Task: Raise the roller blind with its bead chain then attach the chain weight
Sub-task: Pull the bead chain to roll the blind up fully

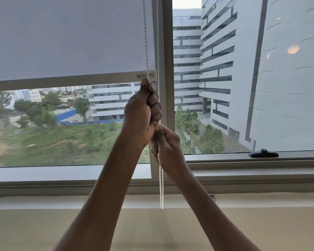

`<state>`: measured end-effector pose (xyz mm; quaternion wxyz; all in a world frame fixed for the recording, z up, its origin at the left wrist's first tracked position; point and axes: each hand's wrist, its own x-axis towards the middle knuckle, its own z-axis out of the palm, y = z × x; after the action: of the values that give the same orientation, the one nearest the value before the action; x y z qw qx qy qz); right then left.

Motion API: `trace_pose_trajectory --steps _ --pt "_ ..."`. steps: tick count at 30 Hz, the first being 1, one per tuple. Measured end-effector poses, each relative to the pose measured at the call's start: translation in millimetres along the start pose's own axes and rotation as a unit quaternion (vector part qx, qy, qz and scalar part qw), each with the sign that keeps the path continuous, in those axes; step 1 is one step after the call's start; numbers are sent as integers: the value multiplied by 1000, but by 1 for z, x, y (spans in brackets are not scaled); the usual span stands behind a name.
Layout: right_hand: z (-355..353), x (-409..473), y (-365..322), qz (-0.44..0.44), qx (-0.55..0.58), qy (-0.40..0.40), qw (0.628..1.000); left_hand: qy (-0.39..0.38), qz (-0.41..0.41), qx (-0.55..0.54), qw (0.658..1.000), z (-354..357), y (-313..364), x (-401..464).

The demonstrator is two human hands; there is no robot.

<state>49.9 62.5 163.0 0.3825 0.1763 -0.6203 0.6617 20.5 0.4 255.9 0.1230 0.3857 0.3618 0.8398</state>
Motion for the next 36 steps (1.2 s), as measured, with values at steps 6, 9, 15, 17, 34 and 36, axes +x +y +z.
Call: trace_pose_trajectory --steps 6,9,15,17,34,36 --pt "-10 4 -1 47 50 -63 996 26 74 31 996 4 -3 -8" --pt "-18 16 -12 41 38 -104 993 48 113 50 991 6 -8 -13" --pt "-23 46 -58 36 91 -108 989 87 169 131 973 -4 -31 -31" --pt "-20 55 -76 49 171 -118 977 98 155 151 971 -4 -44 -41" --pt "15 52 -97 0 84 1 996 78 130 170 974 -1 -68 -61" --pt "16 51 -94 -77 7 30 997 67 90 161 981 -3 -66 -60"
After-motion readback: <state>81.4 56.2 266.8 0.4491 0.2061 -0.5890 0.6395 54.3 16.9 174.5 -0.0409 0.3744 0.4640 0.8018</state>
